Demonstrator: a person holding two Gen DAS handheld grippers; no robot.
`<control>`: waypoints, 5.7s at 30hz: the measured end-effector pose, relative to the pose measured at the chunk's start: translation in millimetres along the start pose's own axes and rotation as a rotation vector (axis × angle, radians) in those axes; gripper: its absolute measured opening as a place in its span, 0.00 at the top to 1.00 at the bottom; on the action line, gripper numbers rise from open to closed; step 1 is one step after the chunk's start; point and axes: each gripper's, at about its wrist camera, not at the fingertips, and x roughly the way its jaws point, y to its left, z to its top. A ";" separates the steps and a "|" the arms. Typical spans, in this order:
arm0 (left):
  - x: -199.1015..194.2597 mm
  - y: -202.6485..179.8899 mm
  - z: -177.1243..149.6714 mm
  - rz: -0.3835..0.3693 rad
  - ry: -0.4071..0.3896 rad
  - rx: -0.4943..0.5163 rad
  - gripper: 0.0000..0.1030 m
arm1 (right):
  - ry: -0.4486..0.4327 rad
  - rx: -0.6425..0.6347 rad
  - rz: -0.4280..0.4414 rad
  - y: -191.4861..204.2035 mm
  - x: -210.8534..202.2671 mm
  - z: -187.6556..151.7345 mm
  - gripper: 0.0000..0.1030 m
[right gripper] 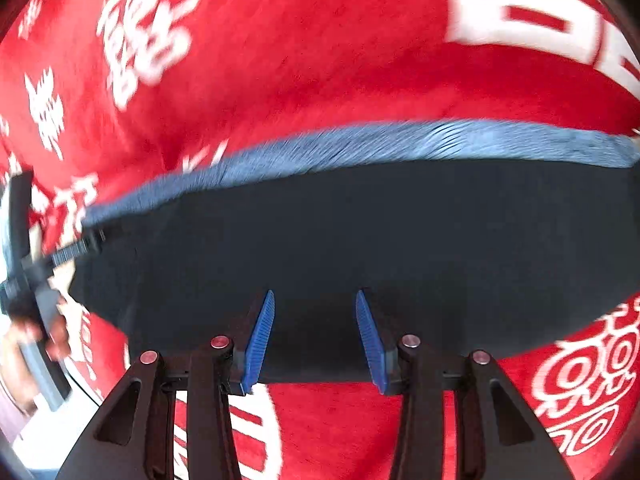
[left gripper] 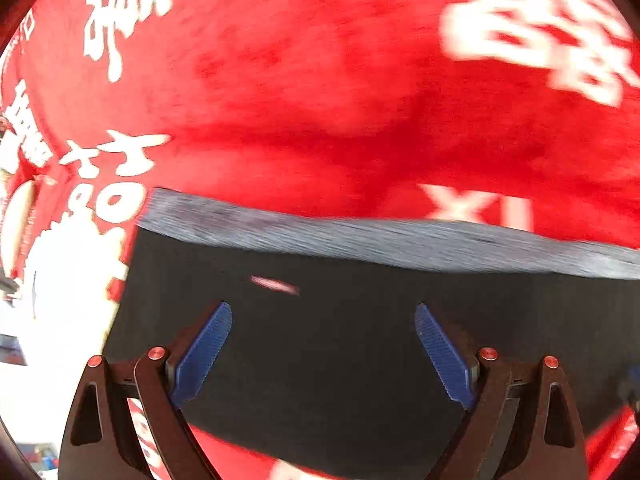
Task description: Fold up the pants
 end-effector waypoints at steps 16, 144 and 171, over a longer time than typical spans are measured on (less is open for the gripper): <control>42.5 111.5 29.2 -0.001 -0.009 -0.012 0.09 | -0.039 0.110 0.027 42.5 -3.1 -15.1 0.48; -87.3 -356.3 -73.5 -0.281 0.037 0.266 0.00 | -0.425 0.930 0.201 -272.0 -57.7 -102.0 0.31; -122.1 -386.2 -72.6 -0.358 -0.029 0.274 0.20 | -0.391 0.755 0.167 -281.1 -59.6 -11.8 0.86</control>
